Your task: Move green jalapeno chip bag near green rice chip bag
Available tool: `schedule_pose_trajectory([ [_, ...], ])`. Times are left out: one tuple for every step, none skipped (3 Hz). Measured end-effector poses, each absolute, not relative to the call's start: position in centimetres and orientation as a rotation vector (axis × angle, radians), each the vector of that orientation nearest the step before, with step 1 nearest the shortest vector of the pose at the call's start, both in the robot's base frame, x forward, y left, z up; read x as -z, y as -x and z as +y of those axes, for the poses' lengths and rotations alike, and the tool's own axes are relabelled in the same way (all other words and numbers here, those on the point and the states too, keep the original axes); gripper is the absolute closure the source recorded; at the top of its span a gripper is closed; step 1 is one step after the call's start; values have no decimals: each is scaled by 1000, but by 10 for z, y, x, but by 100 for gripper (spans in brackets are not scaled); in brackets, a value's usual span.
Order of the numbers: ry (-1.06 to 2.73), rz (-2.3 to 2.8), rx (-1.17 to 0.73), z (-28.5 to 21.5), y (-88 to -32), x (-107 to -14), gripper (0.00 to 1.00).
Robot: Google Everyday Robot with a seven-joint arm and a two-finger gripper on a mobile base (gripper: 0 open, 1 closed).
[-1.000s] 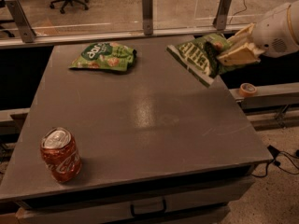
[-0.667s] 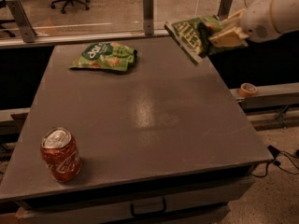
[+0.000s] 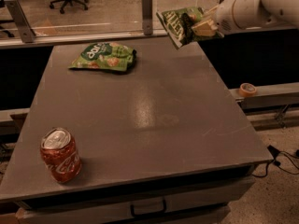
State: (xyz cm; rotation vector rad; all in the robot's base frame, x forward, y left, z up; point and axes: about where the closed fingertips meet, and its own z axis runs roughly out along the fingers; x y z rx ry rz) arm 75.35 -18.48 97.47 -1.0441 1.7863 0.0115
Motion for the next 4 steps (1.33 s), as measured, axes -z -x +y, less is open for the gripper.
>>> schedule_pose_trajectory([
  [986,1839,11,-169,-777,-951,84],
  [950,1922,16,-154,-787,-919,61],
  [934,1980,-1,-141,-790,-897,38],
  [956,2000,-41,-120,-786,-884,15],
])
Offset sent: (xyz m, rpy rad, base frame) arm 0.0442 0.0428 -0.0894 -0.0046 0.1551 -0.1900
